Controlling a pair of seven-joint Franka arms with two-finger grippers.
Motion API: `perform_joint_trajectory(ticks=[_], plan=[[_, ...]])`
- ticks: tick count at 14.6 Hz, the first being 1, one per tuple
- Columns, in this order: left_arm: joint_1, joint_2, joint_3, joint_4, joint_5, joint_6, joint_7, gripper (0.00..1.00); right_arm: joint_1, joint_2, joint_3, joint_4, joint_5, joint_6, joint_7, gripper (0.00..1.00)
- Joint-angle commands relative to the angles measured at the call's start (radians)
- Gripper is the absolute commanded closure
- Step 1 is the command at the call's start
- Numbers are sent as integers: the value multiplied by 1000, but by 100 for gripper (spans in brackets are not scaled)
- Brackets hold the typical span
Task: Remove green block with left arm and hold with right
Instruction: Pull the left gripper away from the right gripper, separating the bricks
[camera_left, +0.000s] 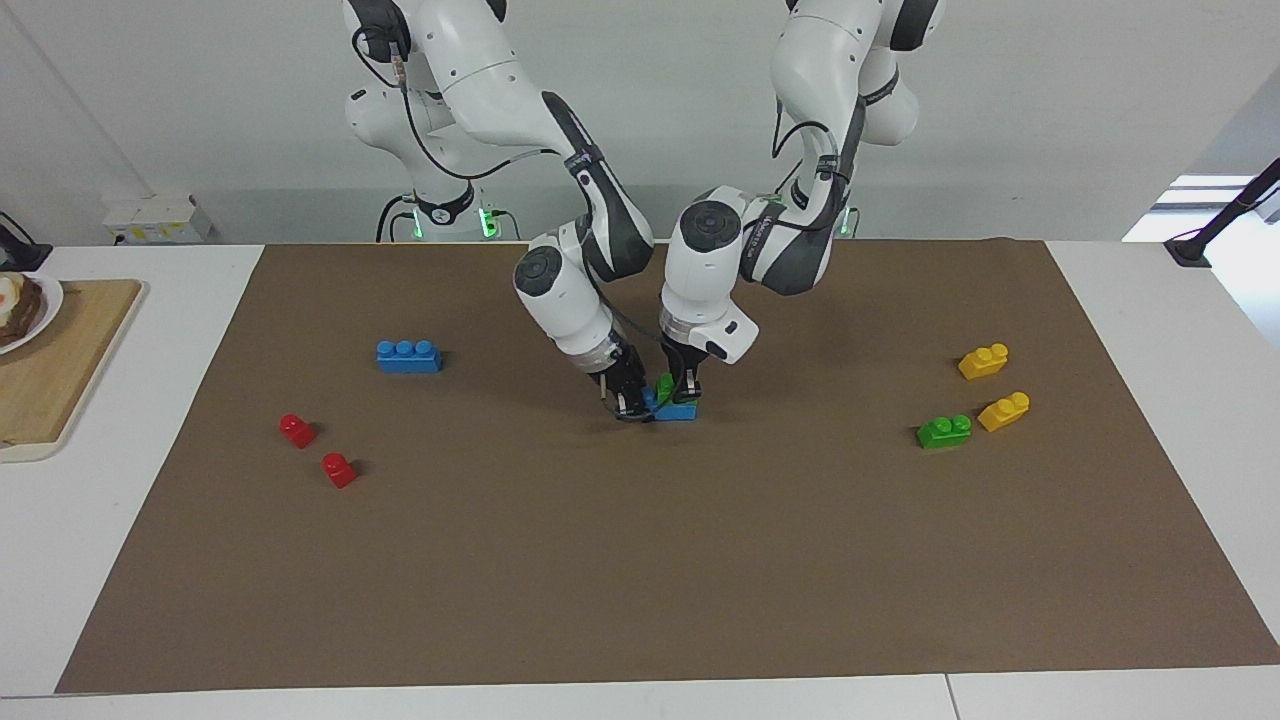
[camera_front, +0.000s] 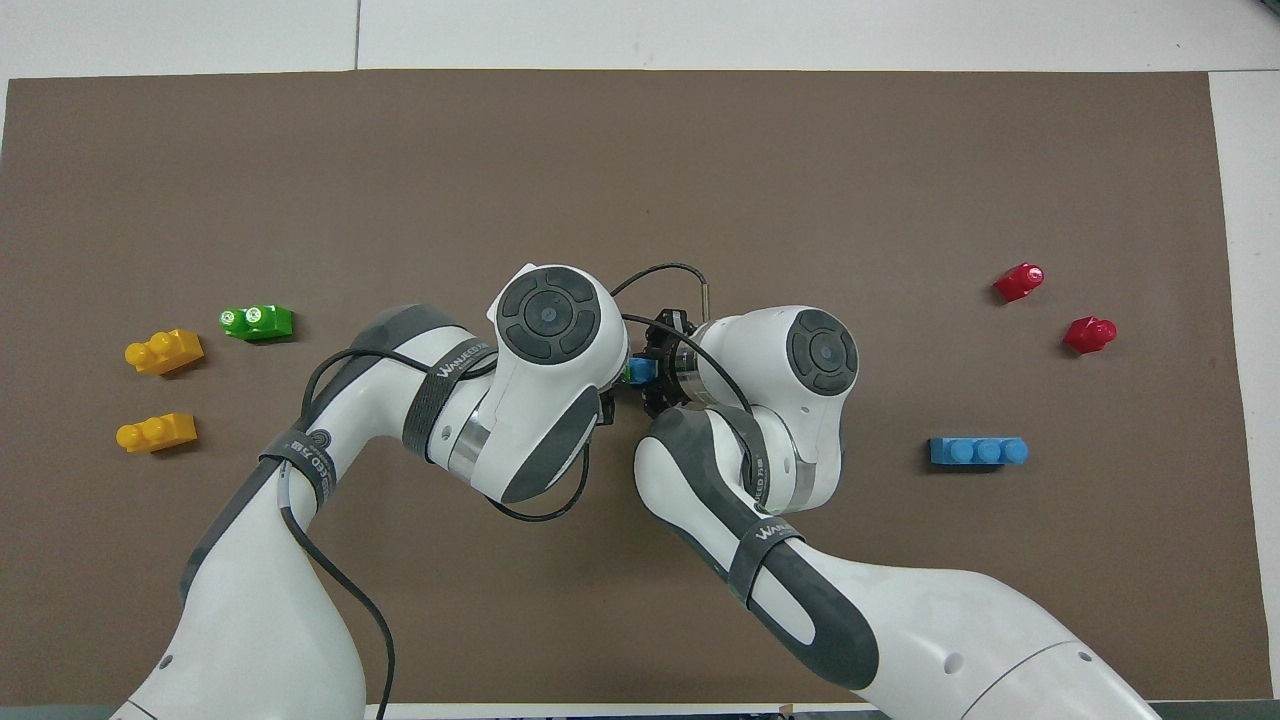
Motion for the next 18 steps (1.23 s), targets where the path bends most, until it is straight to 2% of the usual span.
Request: perform_joint_trajectory(ticks=[1, 6, 9, 12, 15, 18], plan=[[-11, -16, 2, 31, 13, -100, -14, 96, -5, 11, 1, -9, 23, 33, 0, 100], [28, -86, 5, 53, 11, -223, 110, 98, -5, 11, 1, -8, 23, 33, -3, 100], [66, -146, 6, 30, 8, -281, 285, 100, -26, 2, 1, 0, 21, 7, -14, 100], [121, -210, 5, -4, 8, -328, 465, 100, -90, -43, -7, 53, 15, -146, -34, 100], [175, -256, 6, -40, 8, -379, 663, 100, -205, -81, -8, 109, 6, -307, -112, 100], [254, -345, 6, -143, 8, -369, 950, 100, -339, -113, -10, 116, -3, -429, -265, 100]])
